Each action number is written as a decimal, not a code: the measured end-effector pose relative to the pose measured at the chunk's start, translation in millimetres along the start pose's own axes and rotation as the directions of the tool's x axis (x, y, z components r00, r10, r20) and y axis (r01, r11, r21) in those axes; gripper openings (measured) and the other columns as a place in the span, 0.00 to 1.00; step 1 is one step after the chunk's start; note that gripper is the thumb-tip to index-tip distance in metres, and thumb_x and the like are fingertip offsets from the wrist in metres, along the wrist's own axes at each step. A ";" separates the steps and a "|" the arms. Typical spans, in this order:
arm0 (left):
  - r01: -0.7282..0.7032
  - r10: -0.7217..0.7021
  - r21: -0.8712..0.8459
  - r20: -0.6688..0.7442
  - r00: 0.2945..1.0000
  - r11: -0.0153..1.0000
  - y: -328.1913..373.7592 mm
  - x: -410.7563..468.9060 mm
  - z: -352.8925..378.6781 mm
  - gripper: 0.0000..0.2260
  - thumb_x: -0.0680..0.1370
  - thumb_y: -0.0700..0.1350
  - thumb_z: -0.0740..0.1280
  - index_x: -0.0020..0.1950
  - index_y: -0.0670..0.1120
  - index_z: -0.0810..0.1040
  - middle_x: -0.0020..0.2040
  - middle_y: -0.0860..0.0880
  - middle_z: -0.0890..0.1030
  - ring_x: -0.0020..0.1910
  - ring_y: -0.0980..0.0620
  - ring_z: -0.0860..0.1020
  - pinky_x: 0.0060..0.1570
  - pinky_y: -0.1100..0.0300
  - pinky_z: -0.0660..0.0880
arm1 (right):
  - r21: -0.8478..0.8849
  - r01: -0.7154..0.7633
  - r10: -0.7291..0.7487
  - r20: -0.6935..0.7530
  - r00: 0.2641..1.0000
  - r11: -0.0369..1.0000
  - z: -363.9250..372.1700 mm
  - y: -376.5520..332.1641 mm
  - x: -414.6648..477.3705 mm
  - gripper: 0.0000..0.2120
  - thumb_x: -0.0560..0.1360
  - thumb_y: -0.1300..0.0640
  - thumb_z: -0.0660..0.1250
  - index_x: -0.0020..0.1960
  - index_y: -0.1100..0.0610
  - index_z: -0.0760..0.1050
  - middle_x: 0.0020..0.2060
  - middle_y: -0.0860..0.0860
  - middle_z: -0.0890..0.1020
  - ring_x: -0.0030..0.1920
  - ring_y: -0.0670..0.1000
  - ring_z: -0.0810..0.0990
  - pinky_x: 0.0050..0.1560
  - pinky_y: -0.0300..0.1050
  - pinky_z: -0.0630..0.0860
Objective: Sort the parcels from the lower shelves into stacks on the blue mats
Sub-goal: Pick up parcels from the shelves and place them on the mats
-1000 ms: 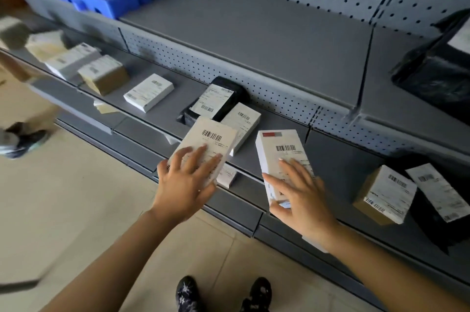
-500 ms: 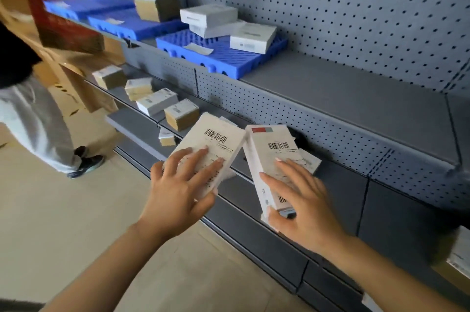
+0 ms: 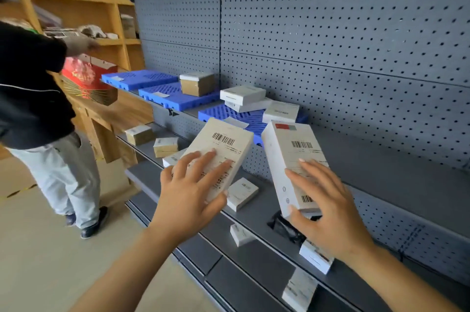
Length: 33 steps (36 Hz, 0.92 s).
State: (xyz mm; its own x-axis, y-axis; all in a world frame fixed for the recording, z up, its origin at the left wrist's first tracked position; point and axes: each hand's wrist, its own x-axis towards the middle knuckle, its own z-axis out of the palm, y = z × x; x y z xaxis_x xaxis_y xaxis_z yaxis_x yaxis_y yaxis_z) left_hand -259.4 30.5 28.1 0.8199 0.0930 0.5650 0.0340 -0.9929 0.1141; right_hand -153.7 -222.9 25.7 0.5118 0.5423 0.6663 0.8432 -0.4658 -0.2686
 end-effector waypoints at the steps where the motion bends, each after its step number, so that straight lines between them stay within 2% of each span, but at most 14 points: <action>1: 0.004 -0.004 0.002 -0.001 1.000 1.000 -2.5 5.7 -0.3 0.24 0.75 0.61 0.57 0.70 0.57 0.70 0.71 0.50 0.69 0.68 0.43 0.66 0.57 0.39 0.68 | -0.003 -0.003 0.003 -0.012 1.000 1.000 0.1 1.3 6.4 0.27 0.68 0.45 0.62 0.68 0.42 0.67 0.69 0.49 0.70 0.71 0.51 0.64 0.63 0.57 0.65; 8: 0.003 -0.003 -0.016 -0.008 1.000 1.000 -12.7 53.3 8.0 0.24 0.75 0.61 0.55 0.69 0.58 0.71 0.71 0.51 0.70 0.68 0.43 0.67 0.58 0.40 0.67 | -0.028 -0.029 0.027 -0.066 0.997 0.999 4.9 21.6 50.4 0.26 0.69 0.43 0.61 0.67 0.41 0.67 0.68 0.48 0.71 0.70 0.50 0.65 0.63 0.54 0.63; 13: -0.012 0.012 -0.023 -0.011 1.000 1.000 -17.5 96.5 28.2 0.24 0.75 0.61 0.56 0.70 0.58 0.70 0.71 0.52 0.70 0.67 0.44 0.67 0.57 0.41 0.68 | -0.050 -0.056 0.052 -0.082 0.995 0.997 18.1 46.5 81.4 0.26 0.69 0.41 0.60 0.67 0.40 0.66 0.68 0.47 0.71 0.70 0.50 0.64 0.62 0.58 0.65; 17: -0.010 0.012 -0.048 0.054 0.998 0.999 -21.0 132.7 49.6 0.25 0.75 0.62 0.54 0.70 0.60 0.68 0.72 0.53 0.68 0.69 0.45 0.65 0.58 0.42 0.66 | -0.125 -0.050 0.039 -0.088 0.995 0.991 33.6 64.2 104.1 0.27 0.68 0.41 0.60 0.67 0.41 0.67 0.67 0.49 0.72 0.69 0.50 0.65 0.57 0.58 0.69; 26: -0.051 0.058 -0.053 0.146 0.988 0.997 -17.0 225.6 88.0 0.32 0.70 0.66 0.44 0.73 0.63 0.62 0.75 0.58 0.59 0.73 0.51 0.55 0.64 0.48 0.58 | -0.210 -0.135 0.110 -0.126 0.986 0.968 42.2 118.6 139.1 0.27 0.66 0.41 0.60 0.65 0.41 0.68 0.65 0.49 0.74 0.67 0.49 0.66 0.53 0.64 0.74; 33: -0.078 0.086 -0.057 0.165 0.982 0.995 -2.8 284.0 128.5 0.33 0.68 0.67 0.43 0.72 0.63 0.64 0.74 0.59 0.62 0.72 0.51 0.57 0.63 0.48 0.61 | -0.271 -0.210 0.176 -0.145 0.974 0.939 36.6 148.7 151.1 0.26 0.66 0.41 0.60 0.64 0.43 0.73 0.65 0.48 0.75 0.68 0.49 0.66 0.51 0.61 0.75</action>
State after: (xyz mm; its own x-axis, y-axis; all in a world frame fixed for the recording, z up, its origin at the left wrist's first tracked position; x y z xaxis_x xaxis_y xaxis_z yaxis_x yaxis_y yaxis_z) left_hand 46.8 50.1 83.2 0.9029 -0.0065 0.4298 -0.0626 -0.9912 0.1165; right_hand 55.0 -184.6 61.0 0.6231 0.3446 0.7021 0.6397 -0.7411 -0.2039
